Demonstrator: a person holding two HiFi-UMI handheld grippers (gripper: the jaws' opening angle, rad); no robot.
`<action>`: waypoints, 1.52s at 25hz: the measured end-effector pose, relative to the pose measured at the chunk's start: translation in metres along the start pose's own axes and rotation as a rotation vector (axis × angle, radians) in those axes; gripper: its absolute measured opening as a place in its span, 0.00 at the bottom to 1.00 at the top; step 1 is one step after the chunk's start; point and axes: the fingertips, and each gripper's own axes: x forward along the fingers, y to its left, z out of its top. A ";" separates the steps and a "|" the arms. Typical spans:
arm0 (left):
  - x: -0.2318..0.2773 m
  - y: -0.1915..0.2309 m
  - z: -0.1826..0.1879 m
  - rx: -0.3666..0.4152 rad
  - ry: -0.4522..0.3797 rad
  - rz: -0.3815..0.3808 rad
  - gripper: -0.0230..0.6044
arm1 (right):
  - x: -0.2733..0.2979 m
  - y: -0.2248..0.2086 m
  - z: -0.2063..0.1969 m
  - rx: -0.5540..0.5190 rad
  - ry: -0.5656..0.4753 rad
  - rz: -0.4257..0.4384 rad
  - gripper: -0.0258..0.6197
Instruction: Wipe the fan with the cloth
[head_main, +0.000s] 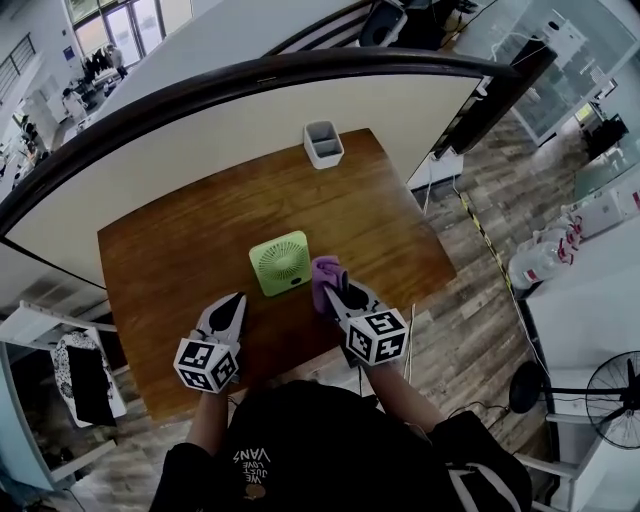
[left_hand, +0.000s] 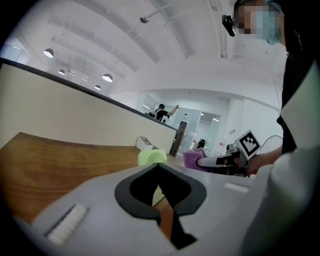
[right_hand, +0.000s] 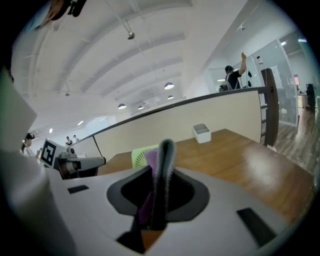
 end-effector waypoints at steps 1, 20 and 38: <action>-0.003 -0.003 0.005 0.004 -0.012 0.000 0.05 | -0.004 0.005 0.005 0.001 -0.014 0.010 0.17; -0.055 -0.071 0.025 0.045 -0.104 -0.003 0.05 | -0.090 0.063 0.034 -0.015 -0.171 0.102 0.17; -0.090 -0.114 0.010 0.053 -0.138 0.032 0.05 | -0.129 0.074 -0.002 -0.052 -0.124 0.134 0.17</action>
